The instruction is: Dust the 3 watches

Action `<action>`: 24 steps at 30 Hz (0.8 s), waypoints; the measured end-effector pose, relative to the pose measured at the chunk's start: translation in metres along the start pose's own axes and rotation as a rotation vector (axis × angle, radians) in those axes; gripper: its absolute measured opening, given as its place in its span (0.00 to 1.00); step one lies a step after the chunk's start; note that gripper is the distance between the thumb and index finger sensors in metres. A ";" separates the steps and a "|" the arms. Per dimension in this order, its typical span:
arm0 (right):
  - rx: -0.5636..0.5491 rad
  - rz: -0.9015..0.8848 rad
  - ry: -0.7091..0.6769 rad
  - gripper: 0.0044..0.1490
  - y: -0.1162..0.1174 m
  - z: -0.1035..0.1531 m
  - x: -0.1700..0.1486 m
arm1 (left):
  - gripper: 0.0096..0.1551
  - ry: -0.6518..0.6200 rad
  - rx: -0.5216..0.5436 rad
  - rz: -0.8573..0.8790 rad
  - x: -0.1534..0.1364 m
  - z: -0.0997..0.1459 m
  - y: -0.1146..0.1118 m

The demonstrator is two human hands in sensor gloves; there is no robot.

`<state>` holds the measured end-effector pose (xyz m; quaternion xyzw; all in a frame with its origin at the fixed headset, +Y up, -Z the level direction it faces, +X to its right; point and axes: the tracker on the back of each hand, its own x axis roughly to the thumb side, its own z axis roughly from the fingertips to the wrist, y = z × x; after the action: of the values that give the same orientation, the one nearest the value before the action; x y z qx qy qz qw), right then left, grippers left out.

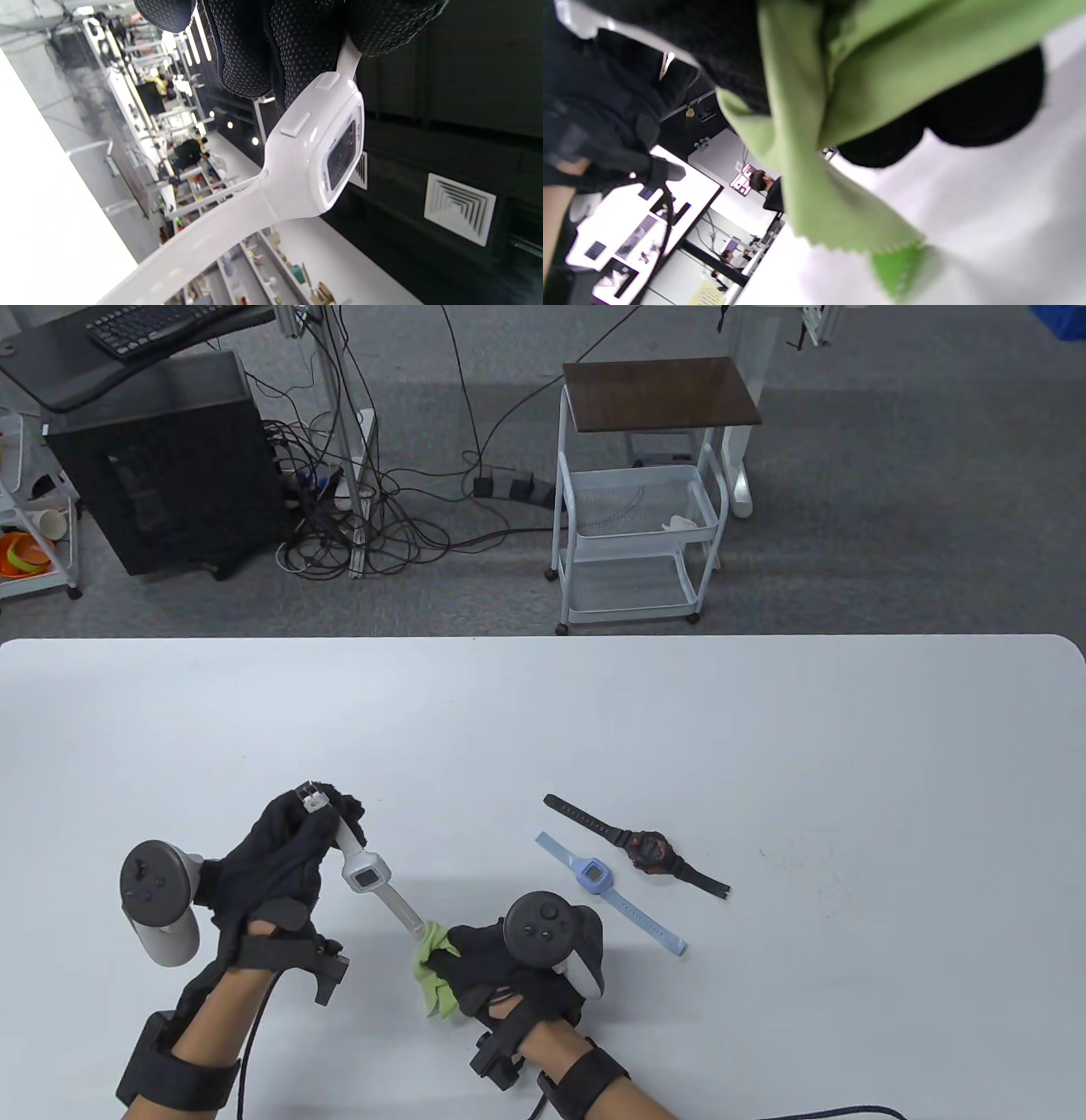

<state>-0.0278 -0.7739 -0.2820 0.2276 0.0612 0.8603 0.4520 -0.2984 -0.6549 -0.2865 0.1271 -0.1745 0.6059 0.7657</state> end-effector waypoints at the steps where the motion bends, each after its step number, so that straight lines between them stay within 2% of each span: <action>1: -0.021 0.037 -0.024 0.26 -0.002 0.000 0.001 | 0.25 0.004 -0.011 -0.010 -0.001 0.000 0.000; 5: -0.043 0.204 -0.085 0.27 -0.005 0.000 0.006 | 0.25 0.024 -0.007 -0.002 -0.007 -0.001 0.001; 13: -0.036 0.324 -0.083 0.30 -0.012 -0.003 0.010 | 0.25 0.061 0.014 -0.027 -0.020 -0.001 0.008; 24: 0.099 0.593 0.011 0.34 0.000 -0.011 0.005 | 0.25 0.087 -0.003 -0.052 -0.028 0.000 0.006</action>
<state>-0.0351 -0.7690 -0.2897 0.2526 0.0366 0.9520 0.1692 -0.3102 -0.6784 -0.2988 0.1037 -0.1385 0.5904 0.7884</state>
